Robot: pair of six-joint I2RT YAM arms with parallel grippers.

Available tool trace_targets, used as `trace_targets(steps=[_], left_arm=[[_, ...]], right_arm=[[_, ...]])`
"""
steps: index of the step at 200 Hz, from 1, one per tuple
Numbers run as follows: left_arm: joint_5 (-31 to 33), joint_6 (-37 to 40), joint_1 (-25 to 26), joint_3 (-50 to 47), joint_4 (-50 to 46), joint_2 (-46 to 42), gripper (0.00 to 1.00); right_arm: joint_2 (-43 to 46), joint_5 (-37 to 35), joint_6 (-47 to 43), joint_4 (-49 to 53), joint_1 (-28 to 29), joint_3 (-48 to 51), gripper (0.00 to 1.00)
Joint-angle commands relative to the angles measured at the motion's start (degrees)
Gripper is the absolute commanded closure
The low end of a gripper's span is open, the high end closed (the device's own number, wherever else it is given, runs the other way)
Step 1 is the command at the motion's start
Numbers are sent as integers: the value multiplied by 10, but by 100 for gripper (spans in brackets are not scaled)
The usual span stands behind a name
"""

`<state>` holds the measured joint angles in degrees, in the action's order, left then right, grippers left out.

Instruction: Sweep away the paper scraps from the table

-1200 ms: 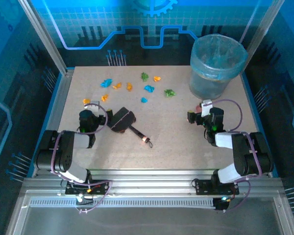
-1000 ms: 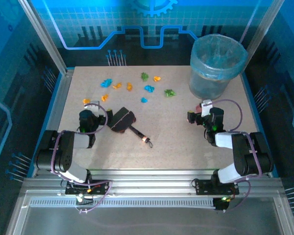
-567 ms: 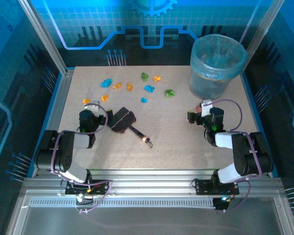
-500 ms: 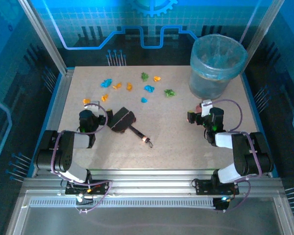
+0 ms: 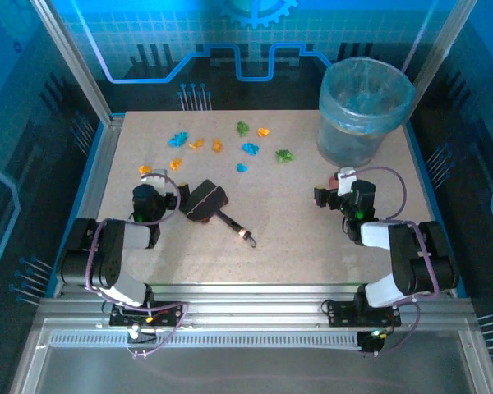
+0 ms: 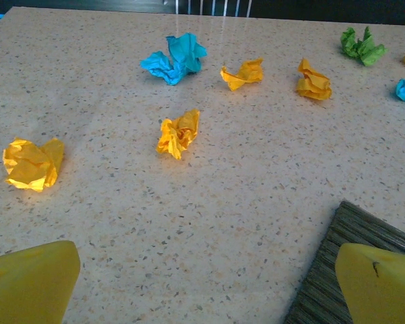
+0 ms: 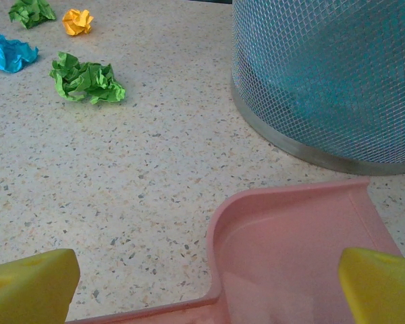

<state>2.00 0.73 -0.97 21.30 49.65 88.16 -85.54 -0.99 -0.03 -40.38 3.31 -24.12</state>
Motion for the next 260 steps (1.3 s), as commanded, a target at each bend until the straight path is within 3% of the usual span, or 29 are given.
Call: trace_targets(steps=[1, 14, 41, 96, 120, 141, 160, 174, 187, 201, 217, 239, 260], left_arm=[[-24, -11, -5, 11, 15, 5, 1], [-27, -12, -5, 9, 20, 4, 1], [-11, -21, -9, -14, 38, -29, 1], [-9, 34, 40, 31, -116, -150, 1], [-49, -43, 47, 37, -77, -209, 1], [-85, -139, 56, 58, -39, -233, 1], [-121, -222, 68, 79, -12, -241, 1], [-207, -259, 69, 119, -28, -230, 1], [-292, -280, 69, 174, -86, -211, 1], [-360, -307, 72, 224, -128, -185, 1], [-425, -369, 73, 241, -57, -151, 1], [-409, -482, 63, 214, 100, -117, 1], [-395, -587, 13, 216, 120, -95, 1]], right_arm=[[-7, 2, -6, -16, -6, -14, 0], [-4, -11, -8, -19, 0, -12, 0], [62, -108, -8, 33, 34, -12, 0], [254, -127, 46, 193, 54, -5, 0], [316, -135, 129, 280, 50, -22, 0], [346, -181, 292, 421, 33, -68, 0], [363, -85, 371, 459, -30, -67, 0], [373, 5, 389, 437, -68, -52, 0], [382, 49, 389, 430, -69, -50, 0], [398, 66, 379, 428, -42, -54, 0], [417, 31, 343, 439, 31, -68, 0], [404, -21, 287, 475, 138, -109, 0], [360, -26, 254, 497, 206, -147, 0]])
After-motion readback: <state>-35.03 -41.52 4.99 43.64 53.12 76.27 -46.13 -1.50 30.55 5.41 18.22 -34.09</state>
